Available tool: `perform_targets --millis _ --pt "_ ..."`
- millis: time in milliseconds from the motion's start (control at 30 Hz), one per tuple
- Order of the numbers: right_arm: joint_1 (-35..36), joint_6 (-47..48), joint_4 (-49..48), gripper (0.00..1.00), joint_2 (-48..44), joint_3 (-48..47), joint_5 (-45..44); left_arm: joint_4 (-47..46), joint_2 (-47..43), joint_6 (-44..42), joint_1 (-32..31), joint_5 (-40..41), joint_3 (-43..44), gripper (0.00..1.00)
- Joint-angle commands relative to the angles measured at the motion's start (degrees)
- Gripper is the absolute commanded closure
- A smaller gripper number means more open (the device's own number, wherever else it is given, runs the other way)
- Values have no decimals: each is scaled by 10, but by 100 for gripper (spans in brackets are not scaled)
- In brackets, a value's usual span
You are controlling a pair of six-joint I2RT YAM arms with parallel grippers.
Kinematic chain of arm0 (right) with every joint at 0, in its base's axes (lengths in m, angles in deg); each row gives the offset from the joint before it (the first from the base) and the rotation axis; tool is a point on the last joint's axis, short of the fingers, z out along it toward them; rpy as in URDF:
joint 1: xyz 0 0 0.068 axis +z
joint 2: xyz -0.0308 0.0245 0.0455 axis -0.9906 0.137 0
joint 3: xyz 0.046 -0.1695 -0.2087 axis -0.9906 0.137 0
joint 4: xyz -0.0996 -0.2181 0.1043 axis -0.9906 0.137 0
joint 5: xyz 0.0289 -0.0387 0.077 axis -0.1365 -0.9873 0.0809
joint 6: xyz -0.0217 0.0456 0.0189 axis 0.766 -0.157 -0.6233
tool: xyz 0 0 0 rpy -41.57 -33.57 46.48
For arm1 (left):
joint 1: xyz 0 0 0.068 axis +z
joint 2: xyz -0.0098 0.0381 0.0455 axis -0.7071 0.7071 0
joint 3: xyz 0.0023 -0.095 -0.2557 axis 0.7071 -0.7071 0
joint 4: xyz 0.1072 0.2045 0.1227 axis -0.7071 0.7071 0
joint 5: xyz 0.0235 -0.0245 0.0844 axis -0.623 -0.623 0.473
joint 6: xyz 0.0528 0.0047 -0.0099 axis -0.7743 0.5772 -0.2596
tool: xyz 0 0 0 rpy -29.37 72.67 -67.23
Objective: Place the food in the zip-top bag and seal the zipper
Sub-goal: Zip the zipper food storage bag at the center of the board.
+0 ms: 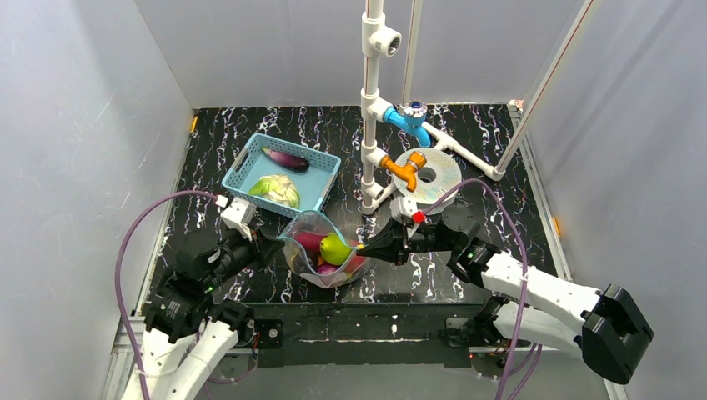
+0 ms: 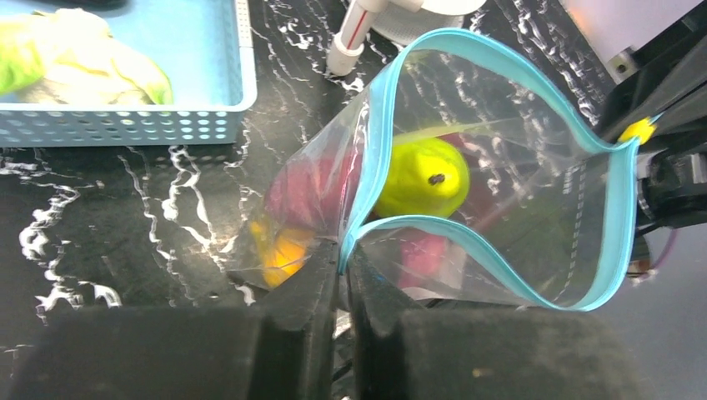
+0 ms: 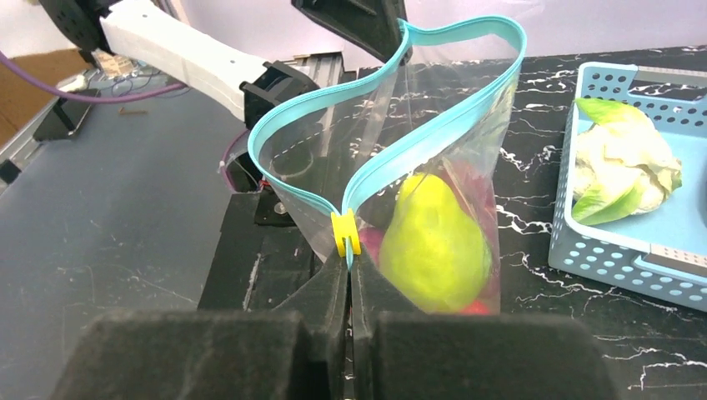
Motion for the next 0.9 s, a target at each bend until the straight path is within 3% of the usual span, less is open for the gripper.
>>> perform_targets --millis 0,100,167,267,367,533,667,867 --pt "-3 -44 -35 99 -24 -4 -52 33 -11 21 -3 47 27 79" --pt "-3 -60 -14 99 -43 0 -81 64 -10 56 -3 46 65 51" --pt "-3 -82 2 99 -55 1 -115 60 -1 69 -3 -19 92 43" --pt "-3 -122 47 99 -68 -10 -171 37 44 89 -3 -116 131 41" --pt "-3 -128 72 99 -67 -26 -168 14 107 97 -3 -195 174 43" --pt "-3 -126 110 99 -55 -46 -156 -95 167 109 -10 -255 183 39" --pt "-4 -126 114 99 -57 -46 -149 -136 220 68 -64 -228 198 42" --pt "-4 -107 150 99 -66 -61 -142 -143 317 -26 -235 -100 240 40"
